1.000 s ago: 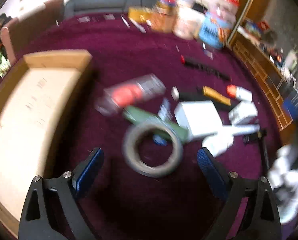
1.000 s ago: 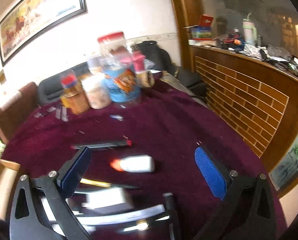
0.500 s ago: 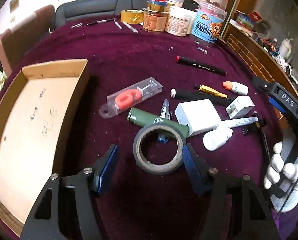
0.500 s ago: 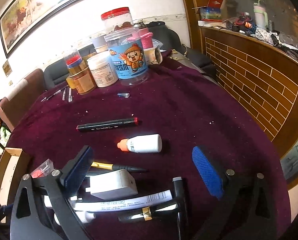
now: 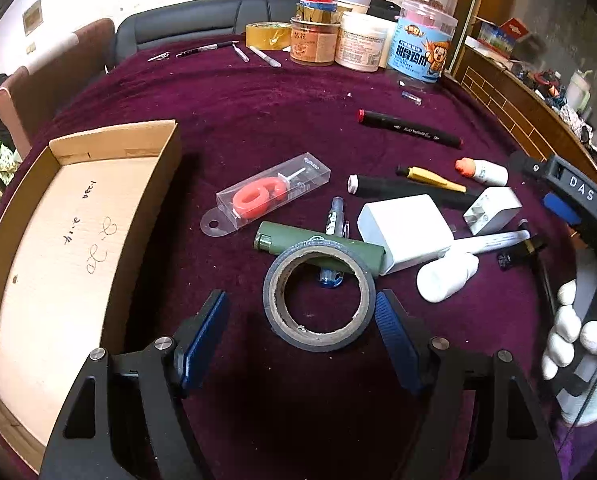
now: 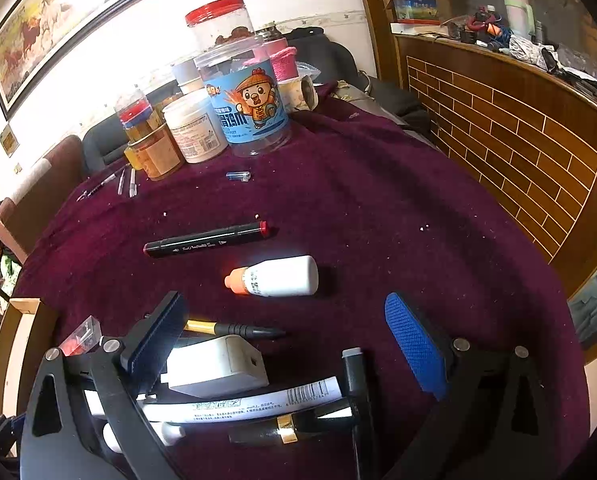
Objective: Organize rigid objects
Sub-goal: 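Move the left tool toward the black duct tape roll, then close the left tool on the black duct tape roll, then carry the tape toward the cardboard box with left tool while right tool grasps red candle package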
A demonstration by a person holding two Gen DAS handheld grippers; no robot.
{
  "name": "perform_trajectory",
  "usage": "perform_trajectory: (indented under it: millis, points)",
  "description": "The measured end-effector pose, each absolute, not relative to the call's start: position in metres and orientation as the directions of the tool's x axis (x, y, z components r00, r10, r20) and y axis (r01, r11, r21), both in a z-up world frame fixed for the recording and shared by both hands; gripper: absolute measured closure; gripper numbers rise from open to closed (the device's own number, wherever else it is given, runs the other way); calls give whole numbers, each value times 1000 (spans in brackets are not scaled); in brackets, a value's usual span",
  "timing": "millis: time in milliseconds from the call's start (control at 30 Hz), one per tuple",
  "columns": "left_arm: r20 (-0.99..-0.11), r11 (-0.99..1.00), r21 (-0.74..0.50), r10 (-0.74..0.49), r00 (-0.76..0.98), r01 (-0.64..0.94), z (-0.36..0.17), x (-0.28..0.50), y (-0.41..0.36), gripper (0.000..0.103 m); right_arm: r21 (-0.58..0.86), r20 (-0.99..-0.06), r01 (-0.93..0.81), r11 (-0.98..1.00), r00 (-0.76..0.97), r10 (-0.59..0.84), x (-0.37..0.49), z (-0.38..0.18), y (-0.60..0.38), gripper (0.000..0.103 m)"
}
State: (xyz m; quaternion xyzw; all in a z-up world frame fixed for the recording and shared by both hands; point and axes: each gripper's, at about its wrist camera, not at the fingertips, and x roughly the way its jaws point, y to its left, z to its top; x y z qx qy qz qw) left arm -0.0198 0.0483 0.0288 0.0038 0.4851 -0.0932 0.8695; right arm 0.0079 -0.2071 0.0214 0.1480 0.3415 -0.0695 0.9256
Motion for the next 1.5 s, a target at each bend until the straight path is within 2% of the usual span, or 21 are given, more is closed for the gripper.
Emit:
perform_trajectory:
  millis: [333,667,733,767,800,1133,1267,1333,1433,1500]
  points:
    - [-850,984,-42,-128,511,176,19,-13,38,32,200,-655,226,953,754,-41,10,21,-203,4]
    - [-849,982,-57,-143,508,181,13,-9,37,33,183,-658,232,955,751,-56,12,19,-202,4]
    - [-847,981,-59,-148,511,186,12,-10,38,36,174,-658,234,957,750,-63,13,19,-201,4]
    - [-846,980,-63,-153,511,189,13,-11,40,45,170,-657,235,957,751,-68,13,19,-200,4]
    - [-845,976,-80,-173,506,201,15,-11,41,49,165,-655,236,958,752,-72,13,19,-200,4]
    - [-787,968,-116,-226,574,223,72,-58,77,49,46,-592,244,969,788,-170,9,22,-186,4]
    - [-761,976,-116,-208,615,186,90,-83,114,49,-36,-513,286,958,817,-263,-3,31,-172,4]
    - [-754,979,-118,-196,627,164,92,-90,131,49,-62,-511,294,954,812,-283,-8,39,-164,4]
    - [-743,981,-150,-195,641,125,91,-97,159,48,14,-536,203,979,828,-164,-21,60,-143,4]
    - [-737,980,-168,-199,646,109,90,-99,171,48,91,-573,90,992,819,-22,-23,72,-123,4]
